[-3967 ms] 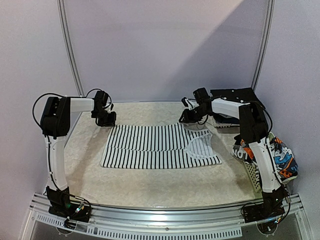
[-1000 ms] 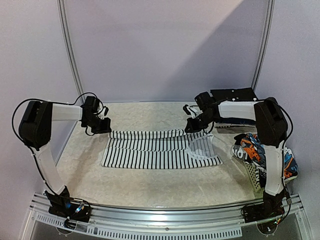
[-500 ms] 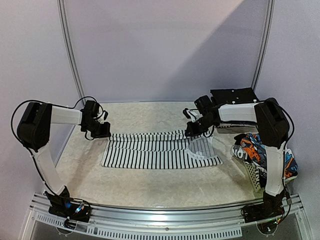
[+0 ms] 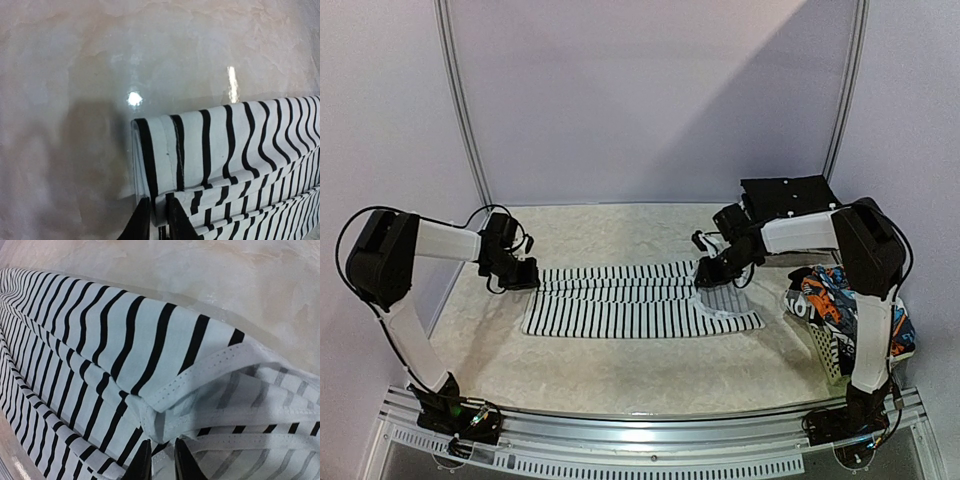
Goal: Fold and stack the mixed laundry pile
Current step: Fold the 1/3-folded tank top at the center of the board.
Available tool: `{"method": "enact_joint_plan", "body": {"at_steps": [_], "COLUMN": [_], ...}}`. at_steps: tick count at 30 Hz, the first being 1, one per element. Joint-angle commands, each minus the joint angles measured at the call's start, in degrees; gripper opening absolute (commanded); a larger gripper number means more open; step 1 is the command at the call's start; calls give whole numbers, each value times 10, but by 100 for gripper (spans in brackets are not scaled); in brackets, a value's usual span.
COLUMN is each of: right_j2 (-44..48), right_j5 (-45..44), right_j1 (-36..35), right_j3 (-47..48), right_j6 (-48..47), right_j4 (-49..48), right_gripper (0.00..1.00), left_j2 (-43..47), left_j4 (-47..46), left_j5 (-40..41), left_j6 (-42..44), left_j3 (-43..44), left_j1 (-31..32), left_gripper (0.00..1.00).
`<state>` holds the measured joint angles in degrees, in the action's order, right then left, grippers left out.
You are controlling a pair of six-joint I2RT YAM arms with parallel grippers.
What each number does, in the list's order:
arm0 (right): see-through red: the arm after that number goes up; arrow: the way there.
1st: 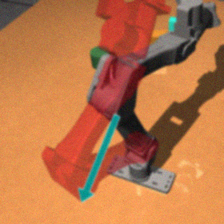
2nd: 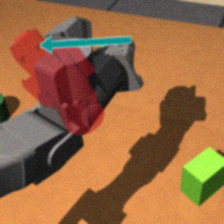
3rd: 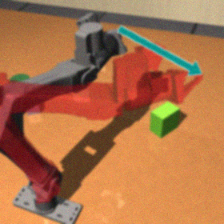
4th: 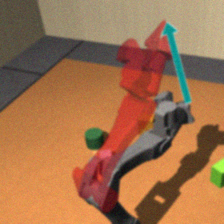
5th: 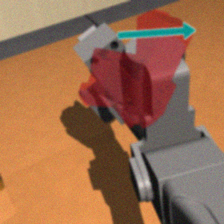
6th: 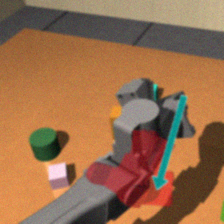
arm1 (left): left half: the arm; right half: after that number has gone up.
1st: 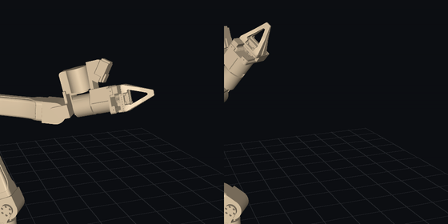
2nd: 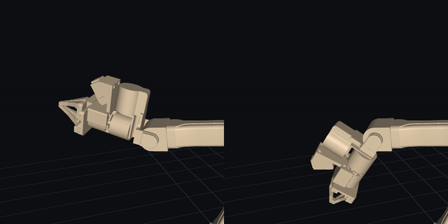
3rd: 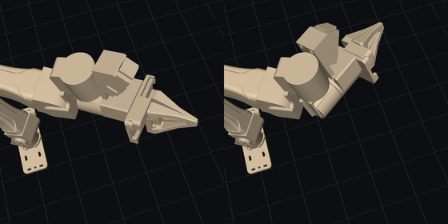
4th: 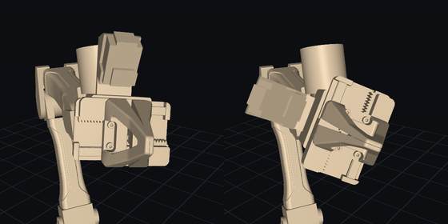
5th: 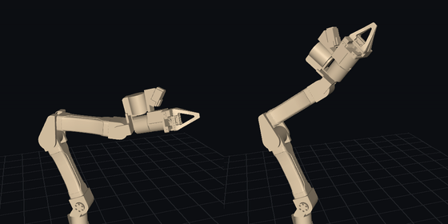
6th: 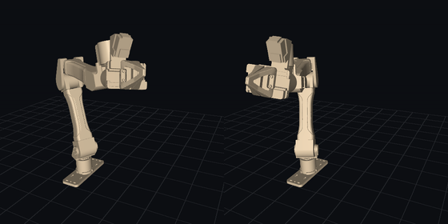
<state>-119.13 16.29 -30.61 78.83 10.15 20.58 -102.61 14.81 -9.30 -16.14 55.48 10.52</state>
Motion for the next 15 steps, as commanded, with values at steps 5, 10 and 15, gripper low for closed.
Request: {"method": "enact_joint_plan", "body": {"at_steps": [5,10,15], "right_j2": [101,104,40], "right_j5": [-6,3,12], "right_j1": [-18,-22,-22], "right_j3": [-37,-16,43], "right_j6": [3,12,37], "right_j4": [11,-24,-47], "right_gripper": [28,30,21], "left_j2": [98,118,36], "left_j4": [1,-17,10], "left_j5": [49,60,57], "left_j6": [-12,-17,-11], "left_j3": [-40,-29,58], "left_j1": [13,31,73], "left_gripper": [31,35,31]}}
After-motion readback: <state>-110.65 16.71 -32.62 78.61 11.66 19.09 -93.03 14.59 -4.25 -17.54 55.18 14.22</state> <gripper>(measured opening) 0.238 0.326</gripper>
